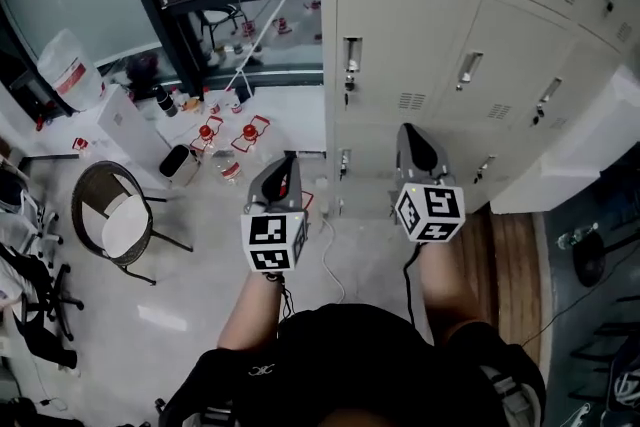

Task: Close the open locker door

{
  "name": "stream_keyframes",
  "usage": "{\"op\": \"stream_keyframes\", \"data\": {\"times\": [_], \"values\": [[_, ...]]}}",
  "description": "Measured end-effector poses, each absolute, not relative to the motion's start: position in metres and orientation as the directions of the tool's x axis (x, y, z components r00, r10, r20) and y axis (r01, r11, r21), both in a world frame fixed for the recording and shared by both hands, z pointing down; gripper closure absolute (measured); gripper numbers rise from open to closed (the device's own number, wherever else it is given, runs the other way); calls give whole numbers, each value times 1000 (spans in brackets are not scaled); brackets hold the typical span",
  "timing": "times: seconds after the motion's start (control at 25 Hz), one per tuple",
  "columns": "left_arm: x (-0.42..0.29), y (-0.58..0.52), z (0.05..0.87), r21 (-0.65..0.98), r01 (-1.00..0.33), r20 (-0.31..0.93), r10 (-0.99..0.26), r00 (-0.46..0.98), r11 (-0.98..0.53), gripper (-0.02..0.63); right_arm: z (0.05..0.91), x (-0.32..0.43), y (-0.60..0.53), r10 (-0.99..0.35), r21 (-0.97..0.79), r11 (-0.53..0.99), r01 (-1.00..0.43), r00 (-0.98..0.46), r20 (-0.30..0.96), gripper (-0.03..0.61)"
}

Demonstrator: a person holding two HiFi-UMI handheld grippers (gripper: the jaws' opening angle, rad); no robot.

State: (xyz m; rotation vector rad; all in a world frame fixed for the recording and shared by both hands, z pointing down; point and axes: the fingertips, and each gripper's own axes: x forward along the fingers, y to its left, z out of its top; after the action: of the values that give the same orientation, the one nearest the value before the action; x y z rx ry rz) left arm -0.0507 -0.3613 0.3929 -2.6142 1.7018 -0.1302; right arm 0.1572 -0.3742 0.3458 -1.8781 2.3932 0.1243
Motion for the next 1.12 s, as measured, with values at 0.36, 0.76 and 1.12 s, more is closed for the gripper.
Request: {"op": "stream_keyframes", "data": {"times": [0.36, 0.76, 1.12], "values": [[6, -339, 396, -57, -885, 61, -887, 458, -461, 614, 369, 192, -334, -971, 15, 225, -974, -226, -85, 568], [14, -325, 396, -67, -893, 72, -895, 441, -446, 614, 371, 195, -323, -966, 5, 244, -970, -244, -86, 568], [15, -312, 395, -54, -902, 70, -902, 425, -429, 614, 370, 193, -317, -954, -16, 288, -958, -285, -93, 568]]}}
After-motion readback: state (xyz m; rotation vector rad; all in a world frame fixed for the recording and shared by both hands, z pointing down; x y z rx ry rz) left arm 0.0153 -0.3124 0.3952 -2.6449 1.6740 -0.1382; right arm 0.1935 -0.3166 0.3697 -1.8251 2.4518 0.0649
